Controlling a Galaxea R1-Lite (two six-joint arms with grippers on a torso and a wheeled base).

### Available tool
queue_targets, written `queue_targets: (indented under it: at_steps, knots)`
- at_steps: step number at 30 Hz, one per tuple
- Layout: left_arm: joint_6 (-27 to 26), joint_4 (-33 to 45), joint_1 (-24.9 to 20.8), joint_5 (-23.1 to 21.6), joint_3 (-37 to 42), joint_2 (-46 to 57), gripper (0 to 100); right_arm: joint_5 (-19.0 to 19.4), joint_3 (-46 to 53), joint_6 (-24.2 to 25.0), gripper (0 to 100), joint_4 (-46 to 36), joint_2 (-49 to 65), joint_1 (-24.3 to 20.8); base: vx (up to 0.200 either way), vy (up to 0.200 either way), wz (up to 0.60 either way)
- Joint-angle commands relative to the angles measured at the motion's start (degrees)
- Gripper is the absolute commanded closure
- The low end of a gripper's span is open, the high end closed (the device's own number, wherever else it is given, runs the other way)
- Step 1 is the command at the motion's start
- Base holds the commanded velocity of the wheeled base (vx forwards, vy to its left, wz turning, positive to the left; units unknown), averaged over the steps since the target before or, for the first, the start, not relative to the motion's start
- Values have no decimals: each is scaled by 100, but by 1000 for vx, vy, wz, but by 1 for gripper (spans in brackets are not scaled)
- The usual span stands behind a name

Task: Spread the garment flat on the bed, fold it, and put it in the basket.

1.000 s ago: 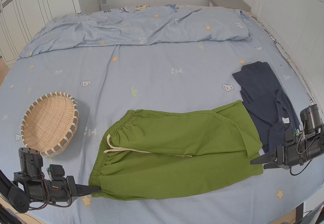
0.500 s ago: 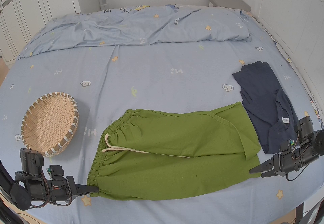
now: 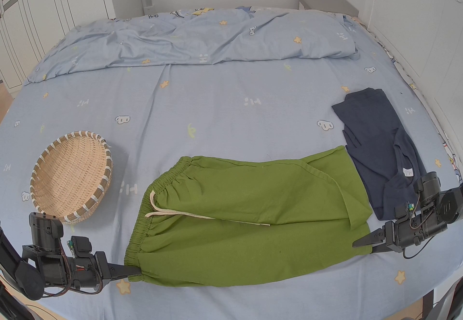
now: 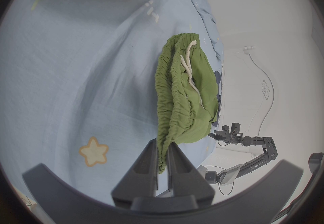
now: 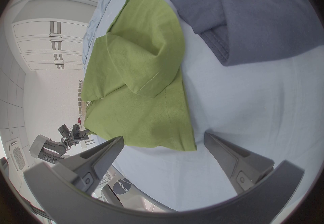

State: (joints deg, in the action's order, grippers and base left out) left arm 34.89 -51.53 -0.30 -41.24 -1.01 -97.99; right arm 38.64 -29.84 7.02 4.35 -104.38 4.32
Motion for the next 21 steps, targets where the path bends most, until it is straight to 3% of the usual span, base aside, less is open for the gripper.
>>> queue_targets:
  at_steps: [1,8,14,15,21]
  knots:
    - [0,3,-5,2,31,-27,100,3,-4,1,0,39,-144,-10,0,0,0]
    - [0,-6,-13,-7,40,-54,100,583,-39,19,0,452,-549,-27,0,0,0]
    - [0,-6,-22,-7,40,-45,100,618,-57,19,0,496,-628,17,0,0,0]
    - [0,-6,-22,-7,40,-54,100,618,-57,19,100,496,-628,17,0,0,0]
    - [0,-6,48,2,22,-63,100,627,22,10,100,479,-619,201,0,0,0]
